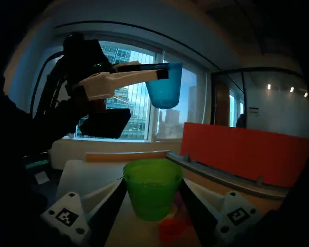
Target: Pour water
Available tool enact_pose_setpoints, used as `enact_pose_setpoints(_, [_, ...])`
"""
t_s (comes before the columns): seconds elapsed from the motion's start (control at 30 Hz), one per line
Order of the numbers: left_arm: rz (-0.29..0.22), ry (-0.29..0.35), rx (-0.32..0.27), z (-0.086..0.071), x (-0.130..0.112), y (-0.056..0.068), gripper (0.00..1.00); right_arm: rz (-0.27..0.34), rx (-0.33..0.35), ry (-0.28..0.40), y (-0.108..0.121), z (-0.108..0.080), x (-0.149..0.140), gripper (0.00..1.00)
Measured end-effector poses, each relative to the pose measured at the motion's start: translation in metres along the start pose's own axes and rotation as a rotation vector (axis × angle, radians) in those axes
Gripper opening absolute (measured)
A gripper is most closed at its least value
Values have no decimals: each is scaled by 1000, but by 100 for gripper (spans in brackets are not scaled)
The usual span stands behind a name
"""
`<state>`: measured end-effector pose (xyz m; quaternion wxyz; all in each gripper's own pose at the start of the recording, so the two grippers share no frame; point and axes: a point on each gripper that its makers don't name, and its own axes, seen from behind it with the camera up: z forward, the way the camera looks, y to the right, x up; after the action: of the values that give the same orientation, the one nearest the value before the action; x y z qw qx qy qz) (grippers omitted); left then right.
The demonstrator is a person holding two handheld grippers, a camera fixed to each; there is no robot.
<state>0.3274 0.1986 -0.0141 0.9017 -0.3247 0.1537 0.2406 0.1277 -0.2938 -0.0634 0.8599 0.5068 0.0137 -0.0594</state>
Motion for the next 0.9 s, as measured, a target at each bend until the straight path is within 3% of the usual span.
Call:
enact_pose_setpoints(0.3, [-294,-14,-26,0,-14,-7,88,3,-12,11,5,-6,6,88])
enact_pose_setpoints(0.4, [-356,-4,-32,-1,-15,-9,88,4,-14,9,8,-7,5,88])
enact_pose_setpoints(0.6, [-413,-20,-24,-1,-27,-11,88,14,-14,10,10,-9,6,88])
enact_pose_setpoints(0.9, [-431,-54,-10,-4,-45,-12,88,11,-25,4,16,-14,9,89])
